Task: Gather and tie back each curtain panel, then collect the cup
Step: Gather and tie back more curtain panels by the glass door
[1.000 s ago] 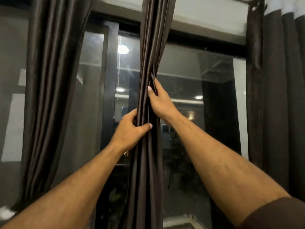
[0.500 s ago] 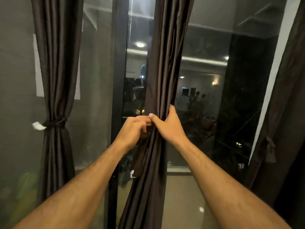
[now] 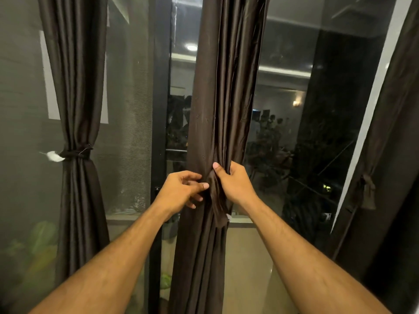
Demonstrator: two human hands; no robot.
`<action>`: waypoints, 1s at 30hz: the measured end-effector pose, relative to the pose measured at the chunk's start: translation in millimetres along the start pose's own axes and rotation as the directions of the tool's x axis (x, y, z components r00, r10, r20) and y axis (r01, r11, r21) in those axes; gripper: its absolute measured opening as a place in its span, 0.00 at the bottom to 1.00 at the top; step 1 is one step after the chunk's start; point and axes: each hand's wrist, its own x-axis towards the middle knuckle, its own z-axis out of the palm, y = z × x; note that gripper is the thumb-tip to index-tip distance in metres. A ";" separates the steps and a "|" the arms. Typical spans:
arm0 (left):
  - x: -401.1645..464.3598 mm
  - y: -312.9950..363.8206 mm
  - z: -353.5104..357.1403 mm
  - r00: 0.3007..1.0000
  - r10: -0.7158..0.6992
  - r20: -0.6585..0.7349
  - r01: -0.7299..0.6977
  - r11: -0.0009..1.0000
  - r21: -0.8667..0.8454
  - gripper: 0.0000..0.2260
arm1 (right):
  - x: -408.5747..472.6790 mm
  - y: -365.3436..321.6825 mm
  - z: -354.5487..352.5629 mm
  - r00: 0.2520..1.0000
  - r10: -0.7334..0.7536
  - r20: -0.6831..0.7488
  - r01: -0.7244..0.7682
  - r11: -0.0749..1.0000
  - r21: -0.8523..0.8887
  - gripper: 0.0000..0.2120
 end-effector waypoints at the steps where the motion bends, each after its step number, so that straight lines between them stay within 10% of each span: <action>1: -0.1 0.5 1.3 1.000 0.012 0.000 -0.012 0.999 0.041 0.13 | -0.7 0.1 -0.3 1.000 0.016 0.000 -0.016 1.000 0.006 0.08; 23: 8.9 -8.7 15.9 0.982 0.099 -0.163 -0.113 0.990 -0.081 0.11 | -5.4 15.2 -4.3 0.997 -0.011 -0.082 0.018 0.996 0.083 0.17; 30: 12.3 -23.4 18.1 0.957 0.143 -0.254 -0.156 0.987 -0.034 0.15 | -27.7 28.5 -1.5 0.868 -0.420 -0.265 0.328 0.885 -0.330 0.21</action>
